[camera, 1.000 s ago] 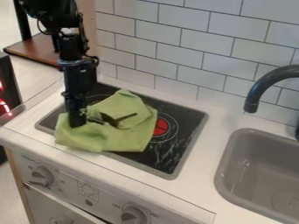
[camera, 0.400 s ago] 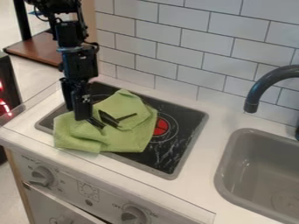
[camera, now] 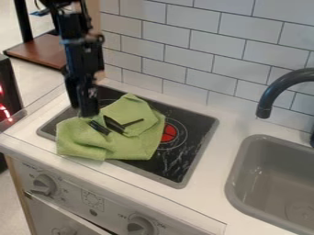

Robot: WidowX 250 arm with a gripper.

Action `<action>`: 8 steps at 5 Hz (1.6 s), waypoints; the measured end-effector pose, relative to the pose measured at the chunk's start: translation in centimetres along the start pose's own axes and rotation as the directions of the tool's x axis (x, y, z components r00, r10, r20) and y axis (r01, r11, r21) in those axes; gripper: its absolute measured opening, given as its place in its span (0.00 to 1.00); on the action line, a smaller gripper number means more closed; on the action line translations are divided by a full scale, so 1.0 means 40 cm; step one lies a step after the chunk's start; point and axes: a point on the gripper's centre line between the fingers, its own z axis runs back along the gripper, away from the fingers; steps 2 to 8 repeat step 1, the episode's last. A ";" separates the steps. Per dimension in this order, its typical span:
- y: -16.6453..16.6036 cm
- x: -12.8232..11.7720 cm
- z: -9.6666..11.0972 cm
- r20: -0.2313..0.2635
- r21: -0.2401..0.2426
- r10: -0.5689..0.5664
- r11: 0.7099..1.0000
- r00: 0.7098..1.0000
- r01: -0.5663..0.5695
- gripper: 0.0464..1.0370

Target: Unfold the cloth from top to bottom

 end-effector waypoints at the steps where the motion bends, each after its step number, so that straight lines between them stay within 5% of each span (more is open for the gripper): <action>1: -0.015 0.009 0.036 0.026 -0.004 -0.022 1.000 0.999 0.022 0.96; 8: -0.015 0.009 0.036 0.026 -0.004 -0.022 1.000 0.999 0.022 0.96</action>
